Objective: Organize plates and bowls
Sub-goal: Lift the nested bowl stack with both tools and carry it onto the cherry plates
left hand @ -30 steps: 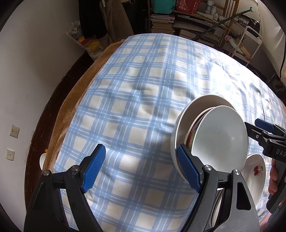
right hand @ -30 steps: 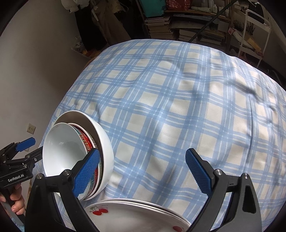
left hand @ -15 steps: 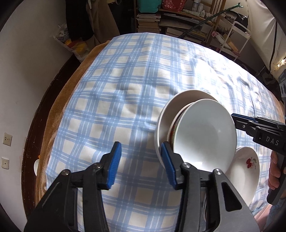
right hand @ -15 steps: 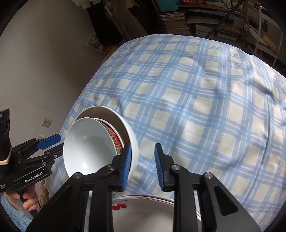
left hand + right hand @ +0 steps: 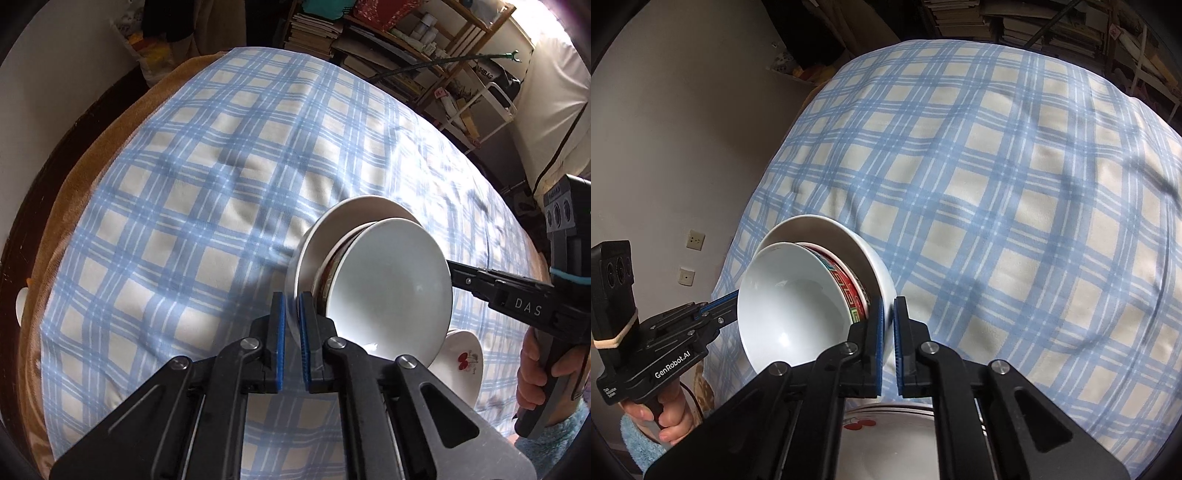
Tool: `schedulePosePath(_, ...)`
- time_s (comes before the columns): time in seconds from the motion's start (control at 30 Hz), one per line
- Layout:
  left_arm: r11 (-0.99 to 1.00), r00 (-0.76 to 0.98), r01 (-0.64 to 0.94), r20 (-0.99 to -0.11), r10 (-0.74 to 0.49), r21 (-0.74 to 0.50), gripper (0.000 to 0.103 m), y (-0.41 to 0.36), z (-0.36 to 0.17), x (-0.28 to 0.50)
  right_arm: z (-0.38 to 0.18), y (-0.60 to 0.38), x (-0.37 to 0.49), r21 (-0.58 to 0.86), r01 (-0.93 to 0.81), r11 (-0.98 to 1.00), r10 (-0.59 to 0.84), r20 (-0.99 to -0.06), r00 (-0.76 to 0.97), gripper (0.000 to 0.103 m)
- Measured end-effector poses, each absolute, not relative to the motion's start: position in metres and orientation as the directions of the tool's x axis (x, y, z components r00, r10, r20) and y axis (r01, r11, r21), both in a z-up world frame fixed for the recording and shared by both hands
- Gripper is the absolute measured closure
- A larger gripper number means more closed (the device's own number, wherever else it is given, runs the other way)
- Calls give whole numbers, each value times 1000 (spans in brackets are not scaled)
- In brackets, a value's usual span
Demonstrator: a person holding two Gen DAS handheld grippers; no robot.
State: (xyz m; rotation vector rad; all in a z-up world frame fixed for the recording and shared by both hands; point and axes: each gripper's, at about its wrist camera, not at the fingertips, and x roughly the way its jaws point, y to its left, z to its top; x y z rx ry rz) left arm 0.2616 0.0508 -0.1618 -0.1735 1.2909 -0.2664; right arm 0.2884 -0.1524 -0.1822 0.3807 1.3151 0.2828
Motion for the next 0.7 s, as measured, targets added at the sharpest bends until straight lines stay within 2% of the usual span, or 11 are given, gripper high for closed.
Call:
schedulePosePath(0.2, 957, 245, 89, -926, -289, -275, 98, 51, -163, 264, -181, -149, 290, 410, 9, 912, 398, -889, 227, 95)
schedulePosePath(0.53, 974, 266, 89, -938, -224, -207, 100, 45, -163, 263, -183, -143, 294, 375, 13, 927, 364, -906, 217, 95)
schedulePosePath(0.7, 980, 259, 126, -949, -180, -152, 100, 37, -162, 263, -181, -139, 290, 346, -49, 937, 348, -907, 238, 95)
